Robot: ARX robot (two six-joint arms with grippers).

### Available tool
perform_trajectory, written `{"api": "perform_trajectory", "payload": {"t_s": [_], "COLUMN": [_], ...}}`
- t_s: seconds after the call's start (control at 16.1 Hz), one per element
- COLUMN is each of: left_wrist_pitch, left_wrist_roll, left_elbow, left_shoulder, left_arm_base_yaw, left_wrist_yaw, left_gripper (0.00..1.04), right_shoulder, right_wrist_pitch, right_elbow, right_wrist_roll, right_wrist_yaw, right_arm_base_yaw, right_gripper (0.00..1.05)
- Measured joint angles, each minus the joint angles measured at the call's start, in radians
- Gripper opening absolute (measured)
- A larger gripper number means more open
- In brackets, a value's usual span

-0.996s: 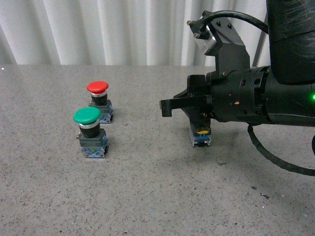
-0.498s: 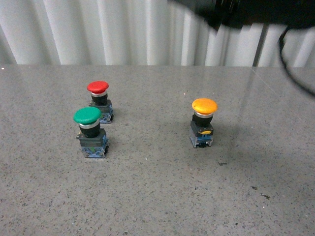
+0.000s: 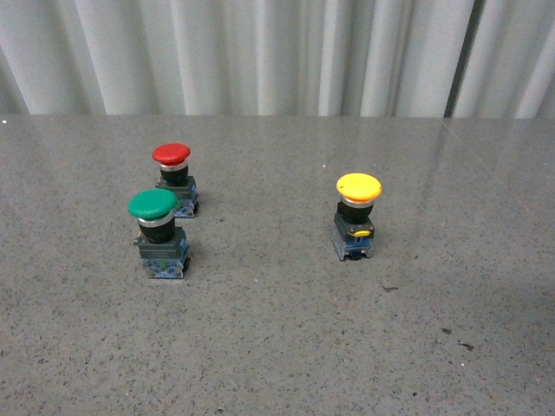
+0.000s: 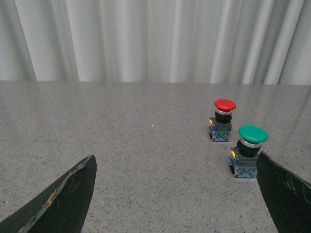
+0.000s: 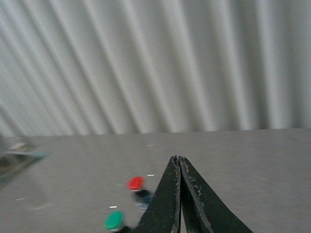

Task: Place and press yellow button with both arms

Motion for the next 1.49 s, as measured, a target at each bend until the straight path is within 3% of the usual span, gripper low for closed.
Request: {"api": "perform_trajectory", "payload": {"t_s": [0.06, 0.12, 0.19, 0.25, 0.31, 0.81, 1.0, 1.49], "left_wrist_pitch": [0.000, 0.000, 0.000, 0.000, 0.000, 0.000, 0.000, 0.000], "left_wrist_roll": [0.000, 0.000, 0.000, 0.000, 0.000, 0.000, 0.000, 0.000], "left_elbow": [0.000, 0.000, 0.000, 0.000, 0.000, 0.000, 0.000, 0.000], "left_shoulder": [0.000, 0.000, 0.000, 0.000, 0.000, 0.000, 0.000, 0.000], "left_arm_base_yaw": [0.000, 0.000, 0.000, 0.000, 0.000, 0.000, 0.000, 0.000], "left_wrist_yaw": [0.001, -0.002, -0.003, 0.000, 0.000, 0.000, 0.000, 0.001], "left_gripper": [0.98, 0.98, 0.98, 0.98, 0.98, 0.98, 0.98, 0.98], "right_shoulder": [-0.108, -0.241, -0.343, -0.454, -0.539, -0.774, -0.938, -0.986], "right_wrist_pitch": [-0.127, -0.235, -0.304, -0.347, -0.348, -0.416, -0.584, -0.592], "right_elbow": [-0.047, -0.143, -0.229, -0.307, -0.358, -0.496, -0.528, -0.528], "right_wrist_roll": [-0.100, -0.218, -0.285, -0.325, -0.341, -0.371, -0.372, -0.372], "right_wrist_yaw": [0.191, 0.338, 0.338, 0.275, 0.260, 0.243, 0.241, 0.242], "right_arm_base_yaw": [-0.014, -0.089, -0.192, -0.285, -0.299, -0.294, -0.294, -0.294], "right_gripper": [0.02, 0.02, 0.02, 0.02, 0.02, 0.02, 0.02, 0.02]}}
